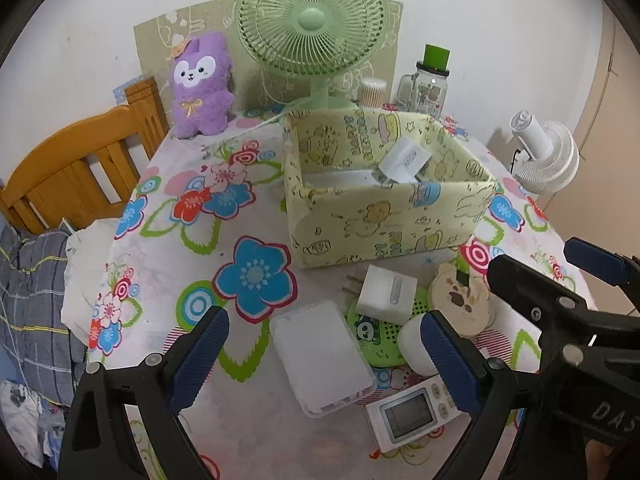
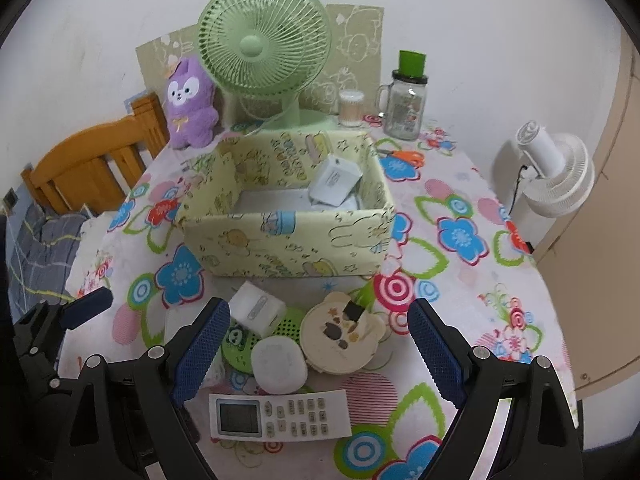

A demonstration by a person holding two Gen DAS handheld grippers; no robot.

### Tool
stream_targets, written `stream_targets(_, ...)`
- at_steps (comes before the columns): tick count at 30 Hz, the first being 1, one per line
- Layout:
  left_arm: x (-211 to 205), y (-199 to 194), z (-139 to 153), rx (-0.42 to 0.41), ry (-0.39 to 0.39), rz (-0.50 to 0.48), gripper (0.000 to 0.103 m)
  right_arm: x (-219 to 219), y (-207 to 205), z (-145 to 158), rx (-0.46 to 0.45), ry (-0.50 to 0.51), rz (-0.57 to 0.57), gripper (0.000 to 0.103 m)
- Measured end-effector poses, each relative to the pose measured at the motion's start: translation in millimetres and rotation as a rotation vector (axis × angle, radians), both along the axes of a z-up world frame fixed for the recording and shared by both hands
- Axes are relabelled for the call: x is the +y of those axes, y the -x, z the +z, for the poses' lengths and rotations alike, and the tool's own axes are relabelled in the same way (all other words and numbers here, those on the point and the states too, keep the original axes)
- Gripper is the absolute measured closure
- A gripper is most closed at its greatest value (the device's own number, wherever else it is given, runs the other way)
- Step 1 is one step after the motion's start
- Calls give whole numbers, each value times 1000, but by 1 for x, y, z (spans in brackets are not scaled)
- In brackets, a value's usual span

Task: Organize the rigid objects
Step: 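Grasp the white rectangular plastic case with the left gripper while the right gripper approaches the white round container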

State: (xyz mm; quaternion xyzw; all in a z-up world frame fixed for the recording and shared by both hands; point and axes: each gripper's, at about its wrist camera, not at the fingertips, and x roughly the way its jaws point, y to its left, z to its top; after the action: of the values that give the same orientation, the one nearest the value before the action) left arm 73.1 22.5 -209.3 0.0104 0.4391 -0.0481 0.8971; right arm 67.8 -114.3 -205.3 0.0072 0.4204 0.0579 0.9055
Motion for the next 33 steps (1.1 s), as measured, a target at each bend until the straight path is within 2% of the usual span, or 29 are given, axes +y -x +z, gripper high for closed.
stream_targets(5,-1,-5,-19,22,1,10,6,6,-1,-18,-19,27,29,11)
stream_targets(22,-1,-11,-63,81,-4,62,6,7,-10,-61,47,24,44,11)
stream_targets(33,2,-9,-76,94,28,83,19,10,-14,-81,90,-33,54,11)
